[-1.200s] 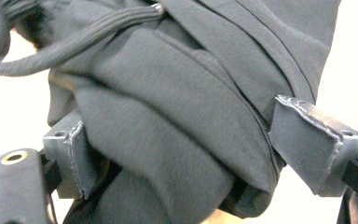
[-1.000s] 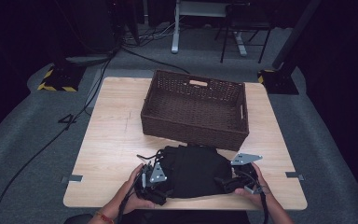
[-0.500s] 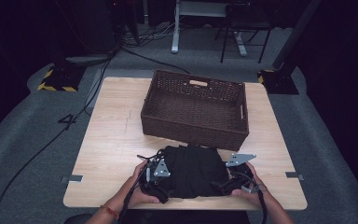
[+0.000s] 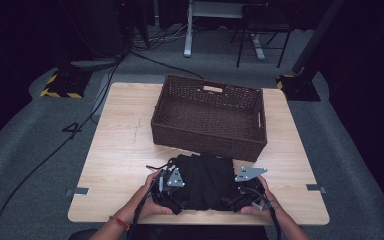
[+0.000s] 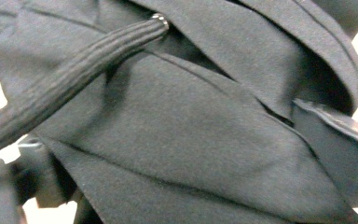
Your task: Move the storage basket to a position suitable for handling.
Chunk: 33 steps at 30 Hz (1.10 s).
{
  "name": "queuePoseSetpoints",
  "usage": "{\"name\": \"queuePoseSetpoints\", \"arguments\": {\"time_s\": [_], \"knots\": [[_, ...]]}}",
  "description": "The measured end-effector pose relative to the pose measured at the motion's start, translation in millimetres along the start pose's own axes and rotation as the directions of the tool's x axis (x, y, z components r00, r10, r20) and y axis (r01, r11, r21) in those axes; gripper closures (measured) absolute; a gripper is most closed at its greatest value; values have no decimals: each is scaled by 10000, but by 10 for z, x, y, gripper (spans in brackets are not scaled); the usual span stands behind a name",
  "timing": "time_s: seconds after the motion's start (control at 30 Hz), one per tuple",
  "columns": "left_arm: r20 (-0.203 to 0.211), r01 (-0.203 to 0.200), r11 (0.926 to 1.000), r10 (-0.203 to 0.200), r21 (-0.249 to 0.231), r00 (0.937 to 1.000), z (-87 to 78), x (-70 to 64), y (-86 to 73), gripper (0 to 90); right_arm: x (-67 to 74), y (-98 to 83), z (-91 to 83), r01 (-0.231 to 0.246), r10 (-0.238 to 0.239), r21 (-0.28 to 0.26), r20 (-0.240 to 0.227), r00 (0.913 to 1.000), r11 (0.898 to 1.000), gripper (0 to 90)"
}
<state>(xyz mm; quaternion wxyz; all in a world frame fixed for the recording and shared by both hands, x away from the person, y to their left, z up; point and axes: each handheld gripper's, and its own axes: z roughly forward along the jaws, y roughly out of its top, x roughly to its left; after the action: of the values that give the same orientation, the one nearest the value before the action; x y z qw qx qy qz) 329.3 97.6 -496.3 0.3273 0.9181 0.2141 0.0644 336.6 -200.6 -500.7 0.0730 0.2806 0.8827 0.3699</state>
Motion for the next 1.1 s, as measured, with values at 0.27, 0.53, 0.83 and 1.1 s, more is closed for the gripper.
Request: {"name": "queuePoseSetpoints", "arguments": {"time_s": [0.27, 0.53, 0.83, 1.1], "knots": [[407, -420, 9984, 436, -386, 9982, 11, 28, 66, 458, 106, 108, 51, 558, -557, 12, -542, 9970, 9984, 257], [644, -802, 9960, 826, -383, 9945, 3, 50, 80, 595, 52, 111, 30, 220, -244, -187, -1409, 9897, 9996, 546], [485, -921, 9945, 945, -497, 9943, -3, 23, 68, 617, 63, 78, -9, 224, -267, -348, -1299, 9912, 9991, 604], [622, -920, 9927, 970, -779, 9933, -2, 44, 34, 623, 53, 45, -48, 367, -423, -507, -1157, 9924, 9980, 617]]}}
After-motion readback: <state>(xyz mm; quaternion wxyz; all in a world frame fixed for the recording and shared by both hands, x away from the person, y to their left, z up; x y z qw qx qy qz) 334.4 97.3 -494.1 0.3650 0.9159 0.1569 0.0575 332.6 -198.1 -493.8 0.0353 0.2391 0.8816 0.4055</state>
